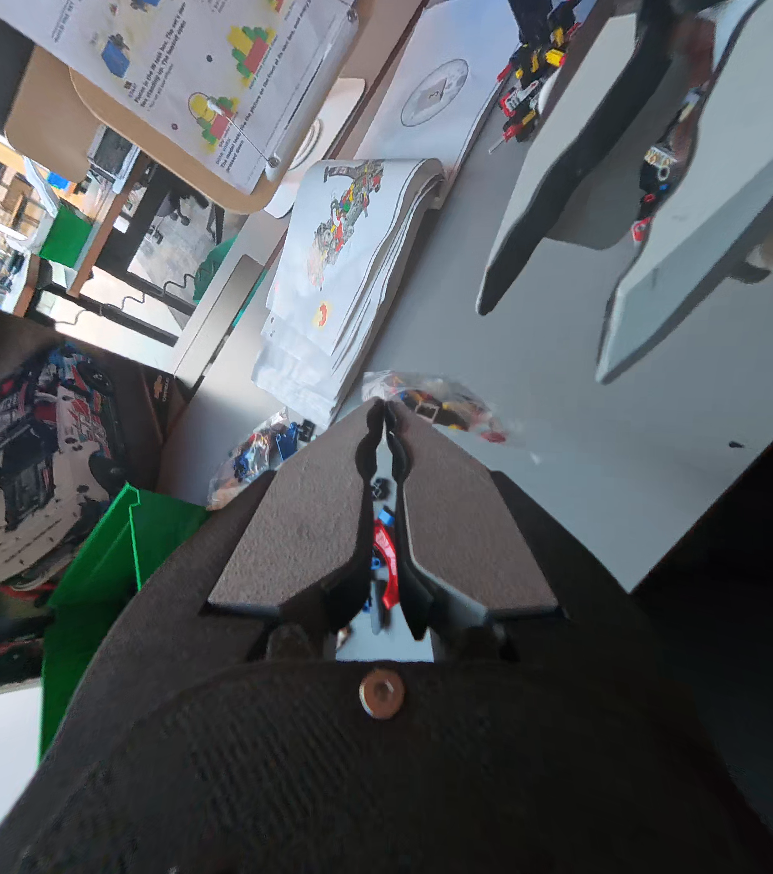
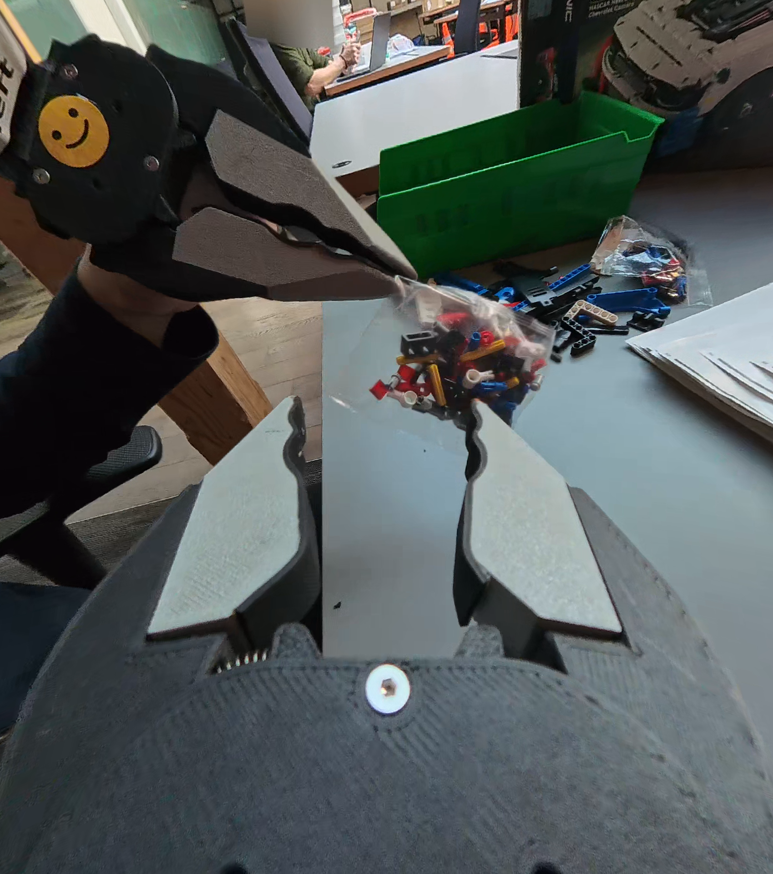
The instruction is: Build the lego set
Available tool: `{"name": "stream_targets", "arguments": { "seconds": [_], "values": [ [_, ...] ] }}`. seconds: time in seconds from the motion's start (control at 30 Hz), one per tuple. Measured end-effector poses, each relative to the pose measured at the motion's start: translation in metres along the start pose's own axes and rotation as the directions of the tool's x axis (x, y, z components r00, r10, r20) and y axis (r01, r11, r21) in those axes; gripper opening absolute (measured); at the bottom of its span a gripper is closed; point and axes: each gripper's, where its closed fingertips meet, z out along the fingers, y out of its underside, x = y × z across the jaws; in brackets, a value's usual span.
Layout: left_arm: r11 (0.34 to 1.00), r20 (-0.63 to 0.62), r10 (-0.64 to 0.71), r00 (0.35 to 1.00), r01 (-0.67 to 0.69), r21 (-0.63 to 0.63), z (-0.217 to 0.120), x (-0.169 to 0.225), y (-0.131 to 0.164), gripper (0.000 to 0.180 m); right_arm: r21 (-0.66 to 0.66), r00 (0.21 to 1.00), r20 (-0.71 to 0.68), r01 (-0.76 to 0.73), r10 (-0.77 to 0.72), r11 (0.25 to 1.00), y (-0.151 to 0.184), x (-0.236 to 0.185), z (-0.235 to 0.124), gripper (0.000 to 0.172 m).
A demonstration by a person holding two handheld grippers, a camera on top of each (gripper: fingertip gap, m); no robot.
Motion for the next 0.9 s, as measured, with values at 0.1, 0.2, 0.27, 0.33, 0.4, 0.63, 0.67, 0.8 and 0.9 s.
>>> {"name": "stream_targets", "arguments": {
  "seconds": [0.1, 0.2, 0.27, 0.33, 0.4, 0.63, 0.67, 0.8, 0.9],
  "values": [
    [0.999, 0.013, 0.049, 0.999, -0.049, 0.004, 0.009, -0.002, -0.008, 0.0, -0.013, 0.999, -0.05, 0.018, -0.019, 1.0, 0.004, 0.008, 0.002, 0.065],
    [0.999, -0.06, 0.027, 0.998, -0.024, 0.044, 0.015, 0.01, -0.01, 0.0, -0.014, 0.996, -0.083, 0.036, -0.037, 0.999, 0.004, 0.015, 0.003, 0.059],
    [0.998, -0.088, 0.026, 0.996, -0.022, 0.05, 0.018, 0.014, -0.006, 0.0, -0.012, 0.996, -0.084, 0.042, -0.043, 0.999, 0.004, 0.016, 0.005, 0.056],
    [0.999, -0.071, 0.033, 0.997, -0.03, 0.04, 0.021, 0.009, 0.0, 0.0, -0.021, 0.997, -0.071, 0.041, -0.043, 0.999, 0.007, 0.015, 0.01, 0.051],
    [0.999, -0.116, 0.001, 0.993, 0.005, 0.054, 0.024, 0.014, 0.001, 0.0, -0.046, 0.996, -0.07, 0.048, -0.052, 0.998, 0.012, 0.014, 0.015, 0.051],
    [0.987, -0.185, -0.117, 0.976, 0.134, 0.084, 0.038, 0.009, 0.012, 0.0, -0.187, 0.985, -0.134, 0.08, -0.106, 0.979, 0.033, 0.024, 0.018, 0.057],
    [0.984, -0.22, -0.106, 0.97, 0.135, 0.119, 0.038, 0.012, 0.011, 0.0, -0.185, 0.983, -0.15, 0.08, -0.109, 0.979, 0.032, 0.027, 0.015, 0.057],
    [0.957, -0.318, 0.01, 0.948, 0.083, 0.278, 0.033, 0.029, 0.011, 0.0, -0.181, 0.99, -0.141, -0.002, -0.024, 0.983, 0.035, 0.033, 0.006, 0.062],
    [0.937, -0.319, 0.069, 0.945, 0.048, 0.345, 0.027, 0.033, 0.006, 0.0, -0.189, 0.994, -0.092, -0.08, 0.063, 0.979, 0.039, 0.032, 0.002, 0.061]
  ]
}}
